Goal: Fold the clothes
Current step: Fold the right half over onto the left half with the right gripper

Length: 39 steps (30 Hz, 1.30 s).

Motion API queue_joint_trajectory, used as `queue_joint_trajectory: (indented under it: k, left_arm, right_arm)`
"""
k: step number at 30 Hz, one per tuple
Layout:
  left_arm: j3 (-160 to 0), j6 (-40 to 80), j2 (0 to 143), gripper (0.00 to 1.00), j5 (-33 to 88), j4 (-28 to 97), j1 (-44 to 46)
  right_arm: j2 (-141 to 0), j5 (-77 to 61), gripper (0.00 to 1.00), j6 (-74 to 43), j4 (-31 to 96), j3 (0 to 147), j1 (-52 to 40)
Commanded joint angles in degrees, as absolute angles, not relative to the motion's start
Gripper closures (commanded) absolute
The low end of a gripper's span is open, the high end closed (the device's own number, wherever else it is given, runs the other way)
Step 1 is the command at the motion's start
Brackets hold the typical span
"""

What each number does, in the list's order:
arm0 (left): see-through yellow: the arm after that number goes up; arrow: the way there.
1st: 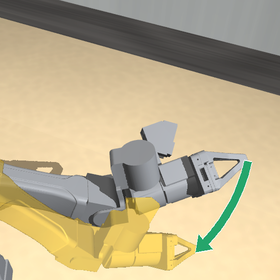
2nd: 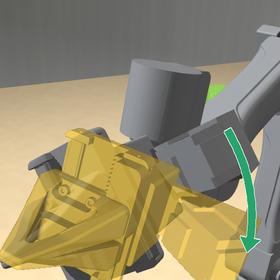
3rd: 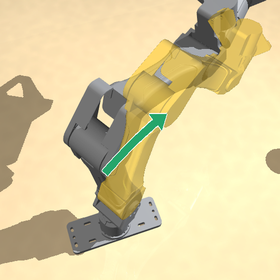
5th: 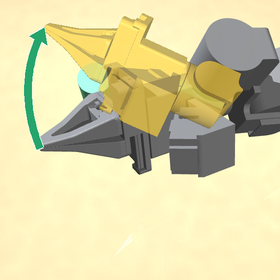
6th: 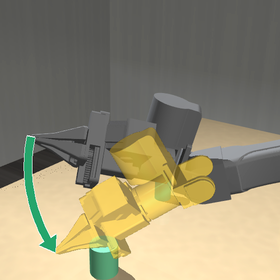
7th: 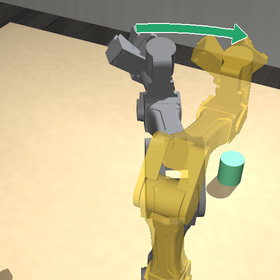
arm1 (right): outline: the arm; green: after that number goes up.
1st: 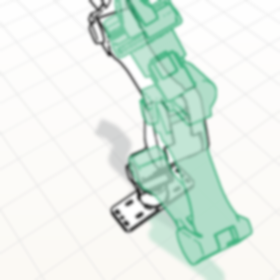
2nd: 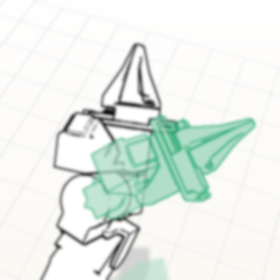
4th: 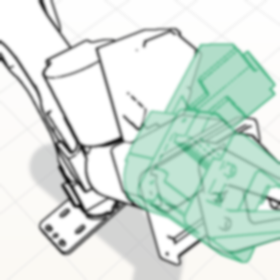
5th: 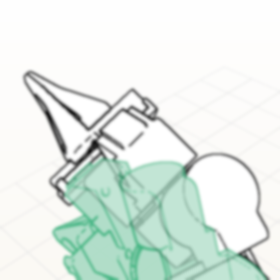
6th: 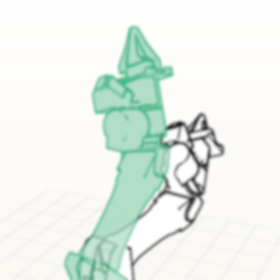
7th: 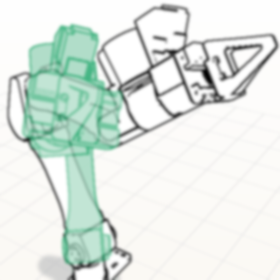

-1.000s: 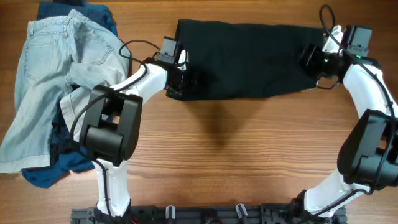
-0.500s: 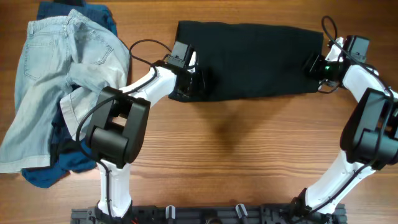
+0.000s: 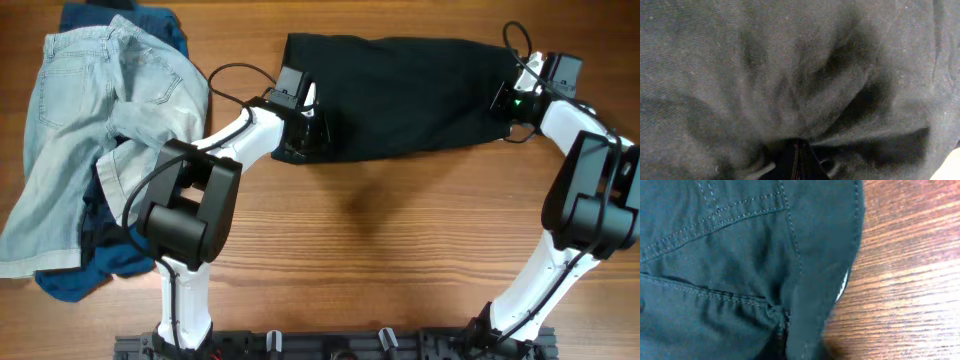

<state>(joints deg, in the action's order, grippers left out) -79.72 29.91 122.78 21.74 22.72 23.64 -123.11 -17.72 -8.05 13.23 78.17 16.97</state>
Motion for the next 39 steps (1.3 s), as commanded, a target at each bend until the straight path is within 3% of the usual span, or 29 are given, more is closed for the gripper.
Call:
queue_joint_trajectory:
  k: [1,9,15,25,32,36,38,39]
  left_arm:
    - [-77.9,30.3,125.3,0.96,19.6,23.9,24.7]
    - [-77.9,30.3,125.3,0.96,19.6,23.8,24.7]
    - [-77.9,30.3,125.3,0.96,19.6,23.8,24.7]
    - [-77.9,30.3,125.3,0.96,19.6,23.8,24.7]
    - [-77.9,30.2,123.5,0.96,19.0,25.3,24.7]
    - [-77.9,28.7,116.6,0.96,12.3,28.6,24.3]
    - [-77.9,28.7,112.9,0.91,9.7,30.3,24.2]
    - [-77.9,28.7,111.4,0.80,8.8,31.2,24.2]
  right_arm:
    - [-123.7,-16.5,0.96,-7.8,17.9,78.1,16.8]
    - [-108.9,-24.6,0.96,-7.7,25.0,80.7,14.6]
    - [-107.0,-26.6,0.96,-7.6,27.0,80.7,3.4]
    - [-107.2,-23.7,0.96,-14.3,20.3,80.7,-13.6]
    - [-108.8,-20.7,0.96,-22.3,13.6,80.7,-18.1]
    - [-109.2,-20.8,0.96,-24.1,11.9,80.7,-18.2]
    - [-109.4,-20.8,0.96,-24.2,11.6,80.7,-18.2]
    - [-109.6,-20.8,0.96,-24.2,11.4,80.7,-18.2]
